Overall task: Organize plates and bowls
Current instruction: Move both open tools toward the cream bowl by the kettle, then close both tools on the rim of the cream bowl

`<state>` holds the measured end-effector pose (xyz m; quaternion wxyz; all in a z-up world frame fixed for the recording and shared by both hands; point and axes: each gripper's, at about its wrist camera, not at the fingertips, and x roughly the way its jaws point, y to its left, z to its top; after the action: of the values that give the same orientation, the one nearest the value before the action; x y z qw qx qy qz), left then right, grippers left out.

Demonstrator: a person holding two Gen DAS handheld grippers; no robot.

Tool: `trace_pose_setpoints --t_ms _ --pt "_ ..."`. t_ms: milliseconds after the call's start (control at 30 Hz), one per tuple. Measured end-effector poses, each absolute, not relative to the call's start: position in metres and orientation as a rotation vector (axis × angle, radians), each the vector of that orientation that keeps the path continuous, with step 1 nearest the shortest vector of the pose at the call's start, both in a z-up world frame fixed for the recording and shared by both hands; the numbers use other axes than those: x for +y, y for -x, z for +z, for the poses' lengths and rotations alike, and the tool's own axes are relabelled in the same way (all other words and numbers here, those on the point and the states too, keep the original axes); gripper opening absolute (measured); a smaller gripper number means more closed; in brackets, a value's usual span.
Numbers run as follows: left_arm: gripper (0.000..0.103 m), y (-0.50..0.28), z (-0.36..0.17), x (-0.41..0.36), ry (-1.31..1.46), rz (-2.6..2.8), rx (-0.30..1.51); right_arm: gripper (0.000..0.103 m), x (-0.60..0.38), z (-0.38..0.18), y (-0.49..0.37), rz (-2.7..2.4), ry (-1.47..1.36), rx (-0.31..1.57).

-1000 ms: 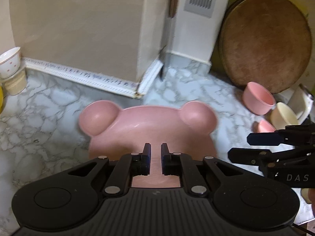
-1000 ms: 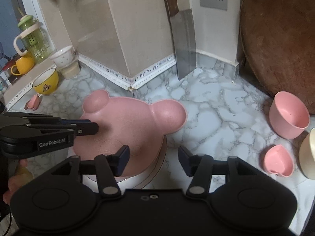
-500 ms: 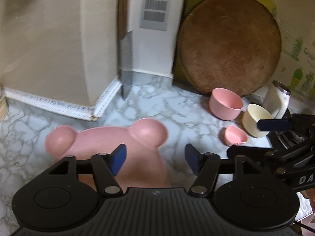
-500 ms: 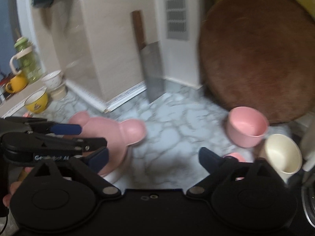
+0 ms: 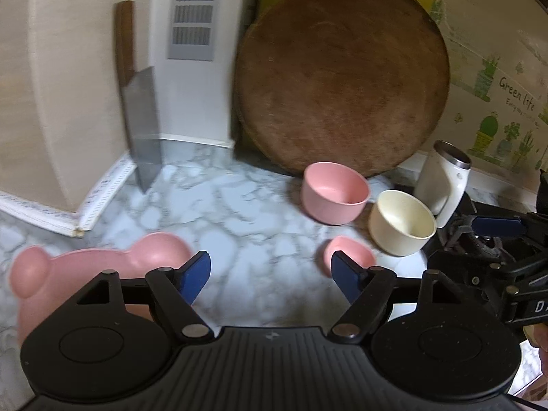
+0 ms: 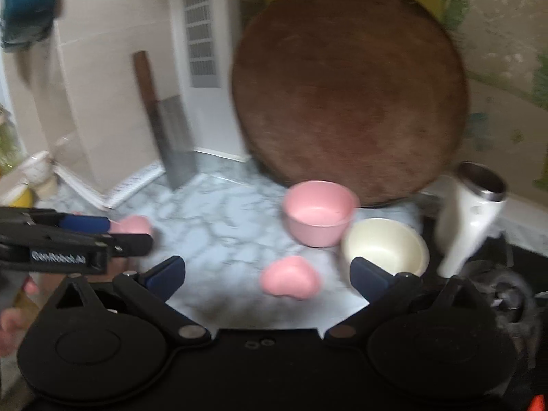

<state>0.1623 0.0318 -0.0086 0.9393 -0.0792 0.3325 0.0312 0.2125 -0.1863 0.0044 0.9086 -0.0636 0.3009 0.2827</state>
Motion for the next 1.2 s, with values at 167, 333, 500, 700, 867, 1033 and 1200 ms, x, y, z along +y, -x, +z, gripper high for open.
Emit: trace_pose_setpoints --t_ms 167,333,500,700,867,1033,1200 --pt "0.077 -0.191 -0.008 0.004 0.164 0.044 0.699 0.103 -0.213 0.005 -0.237 0.505 0.150 0.633" --pt "0.077 -0.221 -0.009 -0.021 0.188 0.038 0.728 0.103 -0.237 0.002 -0.270 0.417 0.105 0.700" --pt "0.077 -0.254 -0.017 -0.045 0.184 0.033 0.764 0.102 -0.253 -0.007 -0.307 0.348 0.019 0.808" --pt "0.077 -0.291 -0.026 -0.062 0.192 0.037 0.805 0.089 -0.264 -0.026 -0.342 0.274 -0.093 0.941" --pt "0.077 -0.318 -0.034 -0.066 0.260 0.027 0.847 0.082 -0.267 -0.040 -0.357 0.242 -0.137 1.002" --pt "0.076 -0.340 -0.045 -0.067 0.298 0.015 0.888 0.075 -0.265 -0.048 -0.365 0.251 -0.138 1.030" --pt "0.072 -0.353 -0.057 -0.072 0.307 0.000 0.920 0.070 -0.265 -0.056 -0.372 0.219 -0.143 1.042"
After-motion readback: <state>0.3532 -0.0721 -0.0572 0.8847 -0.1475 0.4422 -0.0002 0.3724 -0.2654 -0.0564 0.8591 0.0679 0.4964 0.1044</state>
